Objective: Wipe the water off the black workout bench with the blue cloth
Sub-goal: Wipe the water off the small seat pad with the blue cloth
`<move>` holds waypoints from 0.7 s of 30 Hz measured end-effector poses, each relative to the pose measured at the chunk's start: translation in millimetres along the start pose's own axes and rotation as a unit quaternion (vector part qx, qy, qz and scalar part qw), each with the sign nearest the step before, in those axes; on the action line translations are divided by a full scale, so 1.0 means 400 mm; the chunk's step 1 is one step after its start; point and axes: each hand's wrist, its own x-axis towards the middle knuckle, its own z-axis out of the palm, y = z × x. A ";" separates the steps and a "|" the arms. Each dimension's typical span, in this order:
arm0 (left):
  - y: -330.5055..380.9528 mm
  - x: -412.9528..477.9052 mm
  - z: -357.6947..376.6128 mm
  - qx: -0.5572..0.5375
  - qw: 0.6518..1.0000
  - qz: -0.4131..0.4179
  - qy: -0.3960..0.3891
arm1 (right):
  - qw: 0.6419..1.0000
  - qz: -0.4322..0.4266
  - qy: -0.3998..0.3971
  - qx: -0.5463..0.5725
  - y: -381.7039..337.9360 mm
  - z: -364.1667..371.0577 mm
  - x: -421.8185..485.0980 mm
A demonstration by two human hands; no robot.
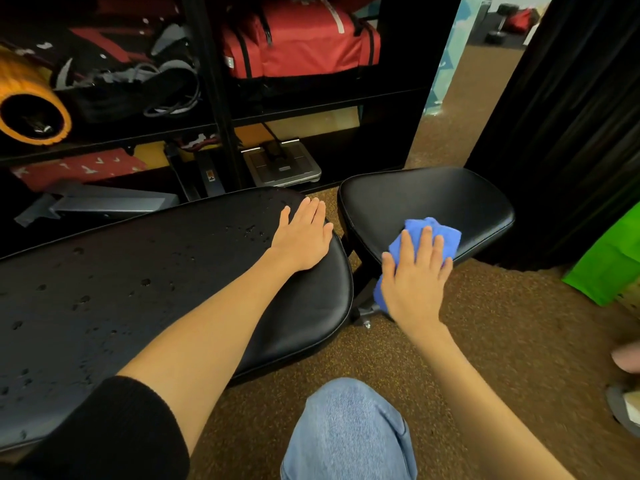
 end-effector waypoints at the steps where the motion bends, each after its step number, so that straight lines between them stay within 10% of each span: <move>1: 0.000 -0.001 0.000 -0.001 1.000 0.001 0.001 | 1.000 -0.001 -0.007 -0.002 0.010 -0.008 0.011; 12: 0.007 0.001 -0.025 -0.001 1.000 0.002 -0.018 | 0.981 0.162 -0.104 0.013 0.084 -0.047 0.239; 21: -0.002 -0.084 -0.105 -0.143 0.988 0.048 0.028 | 0.999 0.008 -0.029 0.026 -0.018 -0.044 0.119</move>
